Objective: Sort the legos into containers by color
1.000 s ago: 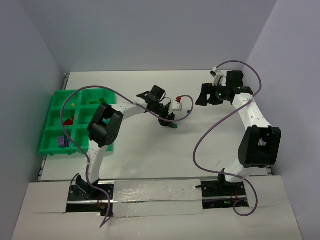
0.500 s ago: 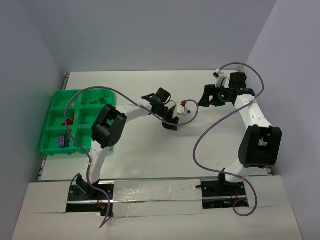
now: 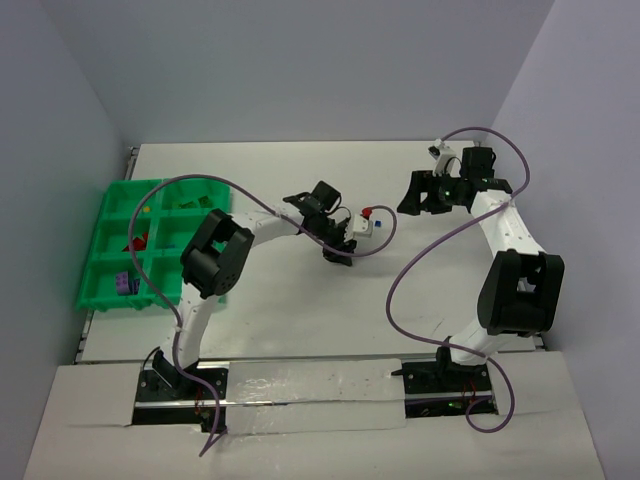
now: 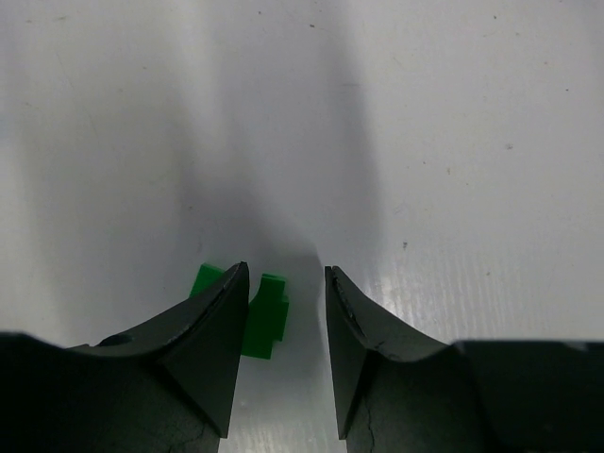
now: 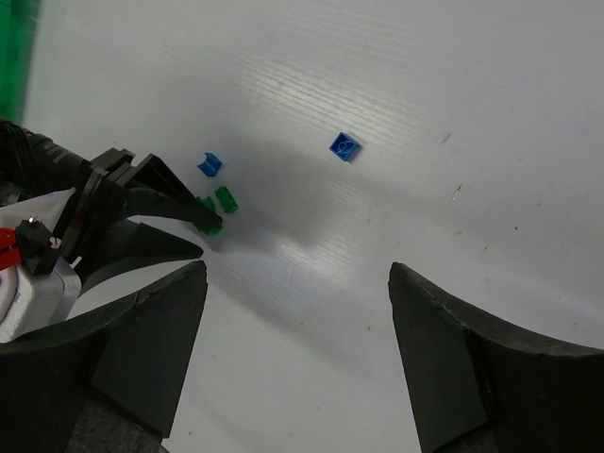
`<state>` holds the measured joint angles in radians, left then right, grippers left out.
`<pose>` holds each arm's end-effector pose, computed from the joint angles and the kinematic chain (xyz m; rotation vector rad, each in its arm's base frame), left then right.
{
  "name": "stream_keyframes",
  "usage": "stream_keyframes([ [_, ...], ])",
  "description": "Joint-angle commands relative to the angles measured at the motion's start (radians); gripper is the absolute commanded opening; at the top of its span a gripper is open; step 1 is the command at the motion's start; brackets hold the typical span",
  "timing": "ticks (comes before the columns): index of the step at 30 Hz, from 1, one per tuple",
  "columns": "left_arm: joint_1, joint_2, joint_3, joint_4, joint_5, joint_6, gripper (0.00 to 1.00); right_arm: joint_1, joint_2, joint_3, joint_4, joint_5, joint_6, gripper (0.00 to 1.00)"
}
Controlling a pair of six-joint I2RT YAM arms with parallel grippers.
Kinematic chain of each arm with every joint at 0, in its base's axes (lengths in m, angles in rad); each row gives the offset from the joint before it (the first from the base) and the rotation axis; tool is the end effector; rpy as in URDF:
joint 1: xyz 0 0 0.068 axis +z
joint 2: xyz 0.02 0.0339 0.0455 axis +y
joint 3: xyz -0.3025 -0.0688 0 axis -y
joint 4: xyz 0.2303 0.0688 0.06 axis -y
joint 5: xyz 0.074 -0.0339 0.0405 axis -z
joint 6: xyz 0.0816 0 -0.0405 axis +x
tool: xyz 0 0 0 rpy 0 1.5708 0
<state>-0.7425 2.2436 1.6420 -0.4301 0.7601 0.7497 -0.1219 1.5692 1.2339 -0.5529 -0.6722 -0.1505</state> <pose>0.3309 -0.3800 0.1549 1.8531 1.6083 -0.9718 0.3473 0.0086 0.2899 -0.3181 2.2942 0.6847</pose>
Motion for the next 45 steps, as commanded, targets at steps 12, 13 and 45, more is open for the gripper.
stream_keyframes([
  [12,0.029,-0.084,-0.083,-0.027,-0.071,0.045,0.51,-0.01,-0.005,-0.011,0.05,-0.026,0.0,0.84],
  [13,0.03,-0.085,-0.083,-0.031,-0.076,0.049,0.52,-0.01,-0.003,-0.011,0.05,-0.026,0.001,0.84],
  [45,0.132,-0.319,-0.204,0.003,0.065,-0.054,0.18,-0.006,0.01,-0.011,0.075,-0.06,0.022,0.82],
])
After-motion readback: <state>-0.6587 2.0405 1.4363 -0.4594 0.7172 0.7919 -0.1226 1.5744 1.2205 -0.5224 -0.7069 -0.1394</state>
